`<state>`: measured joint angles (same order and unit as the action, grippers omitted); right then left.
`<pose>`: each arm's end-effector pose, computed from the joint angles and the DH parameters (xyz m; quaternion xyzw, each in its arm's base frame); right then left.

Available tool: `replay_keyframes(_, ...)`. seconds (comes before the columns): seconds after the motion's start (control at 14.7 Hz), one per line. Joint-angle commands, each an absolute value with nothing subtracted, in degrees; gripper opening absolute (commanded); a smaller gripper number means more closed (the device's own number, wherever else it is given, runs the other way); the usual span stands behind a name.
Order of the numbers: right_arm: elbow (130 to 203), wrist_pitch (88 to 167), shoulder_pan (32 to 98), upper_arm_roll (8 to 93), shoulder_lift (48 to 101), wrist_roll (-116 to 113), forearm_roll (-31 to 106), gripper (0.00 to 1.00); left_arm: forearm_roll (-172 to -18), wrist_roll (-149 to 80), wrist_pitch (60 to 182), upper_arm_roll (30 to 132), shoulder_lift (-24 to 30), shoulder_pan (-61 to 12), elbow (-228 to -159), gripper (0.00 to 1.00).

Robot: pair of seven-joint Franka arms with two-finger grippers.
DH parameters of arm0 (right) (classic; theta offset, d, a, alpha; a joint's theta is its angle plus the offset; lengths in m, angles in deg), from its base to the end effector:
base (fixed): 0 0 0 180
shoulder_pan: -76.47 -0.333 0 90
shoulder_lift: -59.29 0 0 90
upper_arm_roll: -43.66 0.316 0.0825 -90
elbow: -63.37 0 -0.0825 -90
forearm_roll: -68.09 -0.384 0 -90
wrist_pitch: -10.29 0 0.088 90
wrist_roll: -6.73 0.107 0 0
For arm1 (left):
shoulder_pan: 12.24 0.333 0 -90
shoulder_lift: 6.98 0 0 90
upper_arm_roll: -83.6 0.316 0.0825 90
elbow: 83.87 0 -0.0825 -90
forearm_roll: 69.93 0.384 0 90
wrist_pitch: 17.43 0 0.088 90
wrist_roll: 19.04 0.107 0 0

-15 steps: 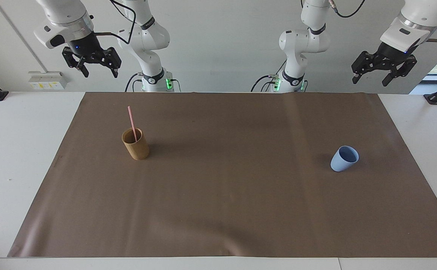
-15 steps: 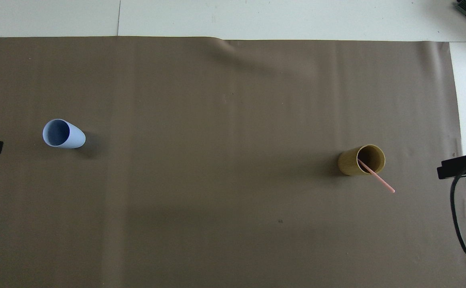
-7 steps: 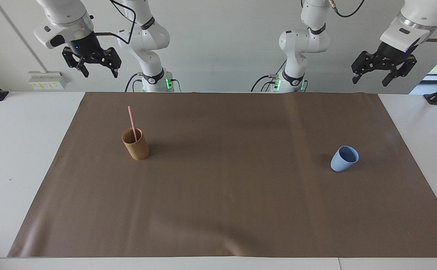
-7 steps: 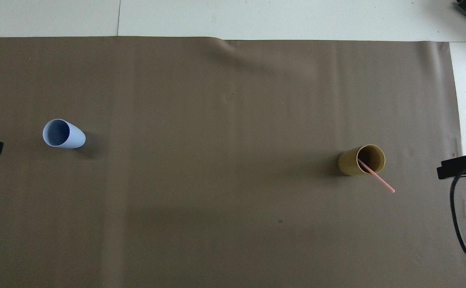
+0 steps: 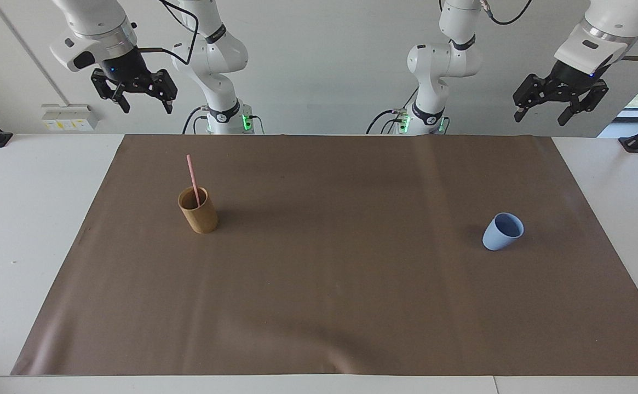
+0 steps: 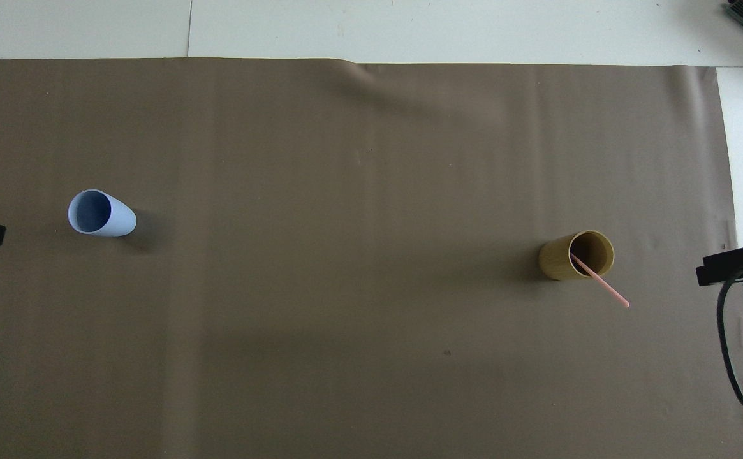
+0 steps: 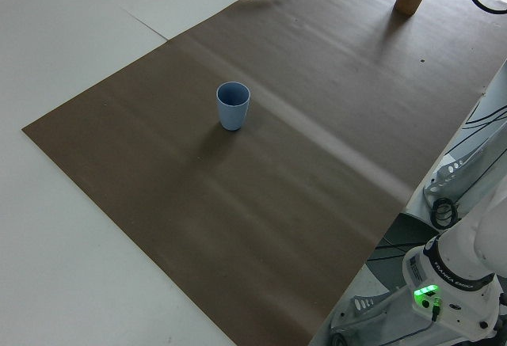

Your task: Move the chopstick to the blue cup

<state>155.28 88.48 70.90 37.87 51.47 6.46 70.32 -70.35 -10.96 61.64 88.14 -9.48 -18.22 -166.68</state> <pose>0.4889 -0.0107 0.6631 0.9986 -0.0017 -0.0519 0.0122 0.5188 -0.0127 0.6893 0.9964 -0.0837 -0.0106 0.0060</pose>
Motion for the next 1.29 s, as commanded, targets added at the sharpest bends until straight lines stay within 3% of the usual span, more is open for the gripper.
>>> replay_keyframes(0.0,157.0,88.5,71.5,38.1,49.9,5.1,70.4,1.00,-69.6,-10.2,63.2,88.3,-11.0,-18.5,-168.7,1.00)
replay_keyframes(1.22,157.0,88.5,71.5,38.1,49.9,5.1,70.4,1.00,-69.6,-9.9,67.3,88.3,-10.1,-17.8,-169.0,1.00)
